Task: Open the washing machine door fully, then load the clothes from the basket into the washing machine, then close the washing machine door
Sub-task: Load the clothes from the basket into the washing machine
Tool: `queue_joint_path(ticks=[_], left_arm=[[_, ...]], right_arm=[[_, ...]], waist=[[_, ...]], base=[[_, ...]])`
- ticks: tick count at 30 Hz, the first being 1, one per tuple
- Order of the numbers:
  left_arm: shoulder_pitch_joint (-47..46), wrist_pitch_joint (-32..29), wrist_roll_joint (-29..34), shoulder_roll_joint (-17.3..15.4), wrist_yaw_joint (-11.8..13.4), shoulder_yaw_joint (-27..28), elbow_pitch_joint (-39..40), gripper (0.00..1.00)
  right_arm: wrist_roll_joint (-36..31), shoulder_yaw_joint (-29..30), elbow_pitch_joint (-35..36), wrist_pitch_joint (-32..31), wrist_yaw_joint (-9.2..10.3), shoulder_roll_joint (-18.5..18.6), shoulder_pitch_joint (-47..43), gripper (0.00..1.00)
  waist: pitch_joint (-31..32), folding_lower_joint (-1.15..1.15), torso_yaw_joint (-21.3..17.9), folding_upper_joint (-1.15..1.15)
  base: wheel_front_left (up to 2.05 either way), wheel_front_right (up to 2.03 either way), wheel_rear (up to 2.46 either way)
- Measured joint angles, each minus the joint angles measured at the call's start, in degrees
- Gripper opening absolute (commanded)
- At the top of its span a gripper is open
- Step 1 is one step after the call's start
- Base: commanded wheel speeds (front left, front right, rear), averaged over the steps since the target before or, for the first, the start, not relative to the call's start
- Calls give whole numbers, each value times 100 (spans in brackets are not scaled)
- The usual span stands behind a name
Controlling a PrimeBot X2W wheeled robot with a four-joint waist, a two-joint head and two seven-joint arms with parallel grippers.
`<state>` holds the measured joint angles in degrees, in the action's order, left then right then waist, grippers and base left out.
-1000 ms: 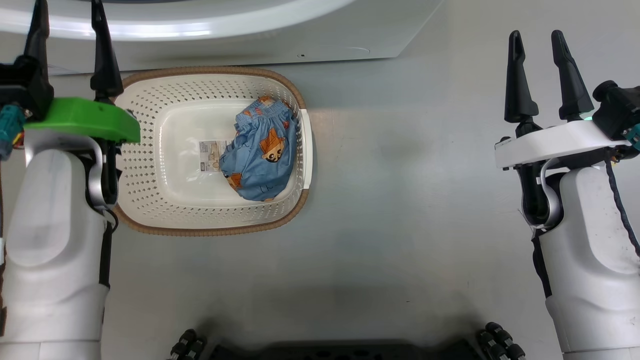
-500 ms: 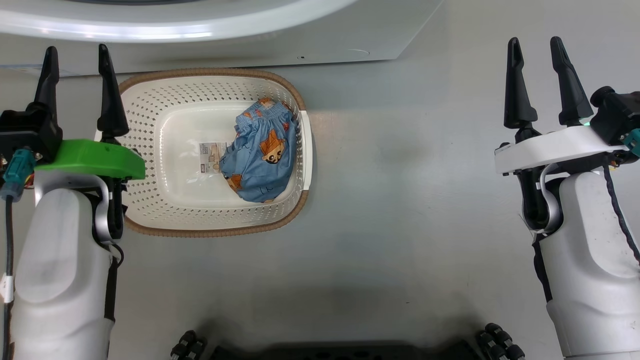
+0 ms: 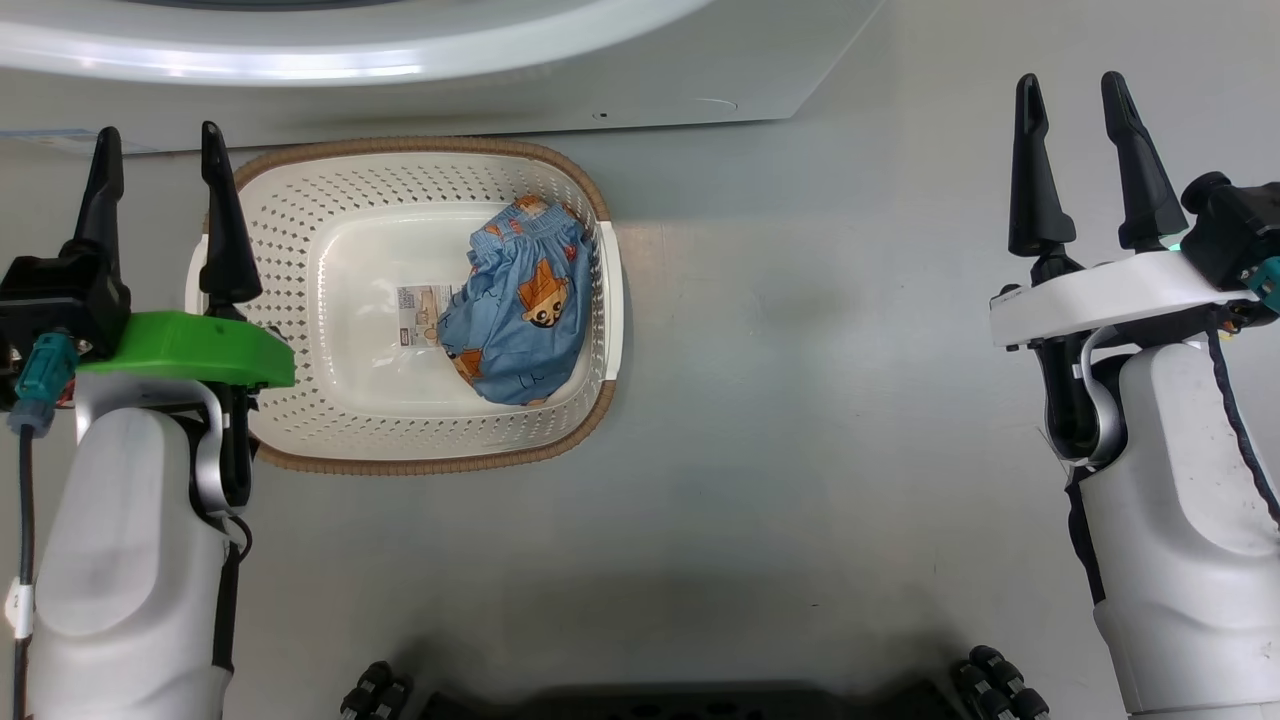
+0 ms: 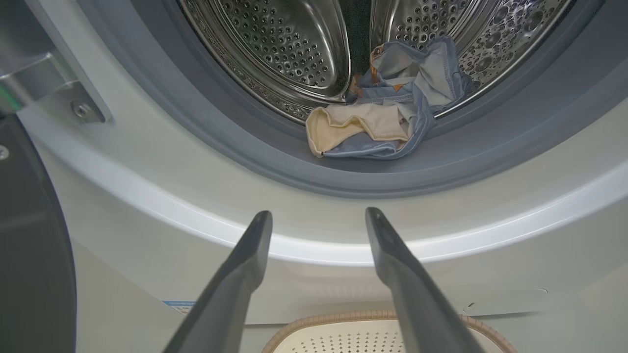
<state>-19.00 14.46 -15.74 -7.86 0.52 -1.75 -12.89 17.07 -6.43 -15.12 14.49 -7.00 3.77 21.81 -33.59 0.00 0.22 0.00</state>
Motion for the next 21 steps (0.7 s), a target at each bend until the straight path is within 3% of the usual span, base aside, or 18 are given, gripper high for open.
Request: queue_joint_path(ticks=[21], left_arm=[[-36,-2,4,-9,-4,-47,260,100]], right_arm=[[0,-8,3,0,0,-3,0,100]], waist=[[-50,0,-50,0]], base=[[0,0,0]])
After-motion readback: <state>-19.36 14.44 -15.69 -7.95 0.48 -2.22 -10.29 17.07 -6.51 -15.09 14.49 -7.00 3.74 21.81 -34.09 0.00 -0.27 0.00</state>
